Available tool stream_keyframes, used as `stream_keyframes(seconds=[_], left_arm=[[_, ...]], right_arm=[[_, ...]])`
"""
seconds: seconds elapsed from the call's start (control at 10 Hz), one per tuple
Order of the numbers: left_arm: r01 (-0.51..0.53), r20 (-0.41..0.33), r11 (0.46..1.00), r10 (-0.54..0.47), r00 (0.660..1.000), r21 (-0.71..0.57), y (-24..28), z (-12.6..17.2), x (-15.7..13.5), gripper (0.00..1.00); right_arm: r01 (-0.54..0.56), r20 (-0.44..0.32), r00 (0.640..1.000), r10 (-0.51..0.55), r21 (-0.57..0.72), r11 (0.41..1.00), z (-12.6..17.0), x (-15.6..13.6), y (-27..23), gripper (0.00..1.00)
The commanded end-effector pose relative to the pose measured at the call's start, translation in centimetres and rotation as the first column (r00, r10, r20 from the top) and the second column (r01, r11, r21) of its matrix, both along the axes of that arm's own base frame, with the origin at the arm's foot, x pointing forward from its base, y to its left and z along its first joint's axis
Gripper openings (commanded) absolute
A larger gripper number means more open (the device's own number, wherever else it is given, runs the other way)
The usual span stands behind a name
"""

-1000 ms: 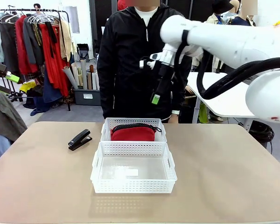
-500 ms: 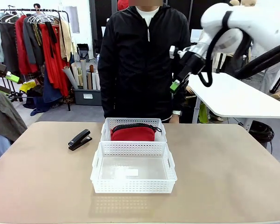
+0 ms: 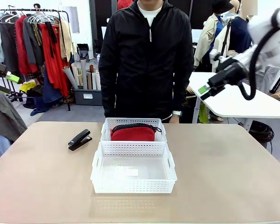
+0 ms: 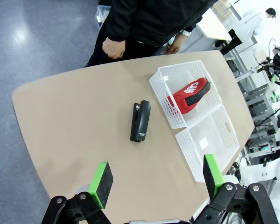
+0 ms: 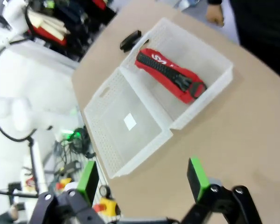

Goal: Distribute items into two baskets.
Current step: Pick up the Stapler that the person points to.

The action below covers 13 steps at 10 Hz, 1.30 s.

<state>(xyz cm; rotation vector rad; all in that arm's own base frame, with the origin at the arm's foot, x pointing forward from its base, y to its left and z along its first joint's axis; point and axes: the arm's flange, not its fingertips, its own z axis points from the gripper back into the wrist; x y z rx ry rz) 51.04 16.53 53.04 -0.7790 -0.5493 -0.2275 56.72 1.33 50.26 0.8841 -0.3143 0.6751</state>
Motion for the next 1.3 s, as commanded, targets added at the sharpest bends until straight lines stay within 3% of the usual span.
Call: stream_keyframes(seconds=[0.0,0.3,0.6,1.2], left_arm=[[-0.003,0.005,1.000,0.003,1.000,-0.009,0.0,0.1,0.0,1.00],[-0.003,0.005,1.000,0.003,1.000,-0.009,0.0,0.1,0.0,1.00],[-0.003,0.005,1.000,0.003,1.000,-0.009,0.0,0.1,0.0,1.00],[-0.003,0.005,1.000,0.003,1.000,-0.009,0.0,0.1,0.0,1.00]], right_arm=[[0.068,0.065,0.995,-0.074,0.084,0.994,-0.6,-1.3,-2.4,1.00],[0.029,0.103,0.993,-0.053,0.221,0.975,-0.8,-3.4,-6.1,1.00],[0.055,0.094,0.992,-0.078,0.228,0.972,-0.6,-6.0,-7.6,1.00],[0.078,0.075,0.993,-0.096,0.217,0.973,1.1,-7.5,-9.5,1.00]])
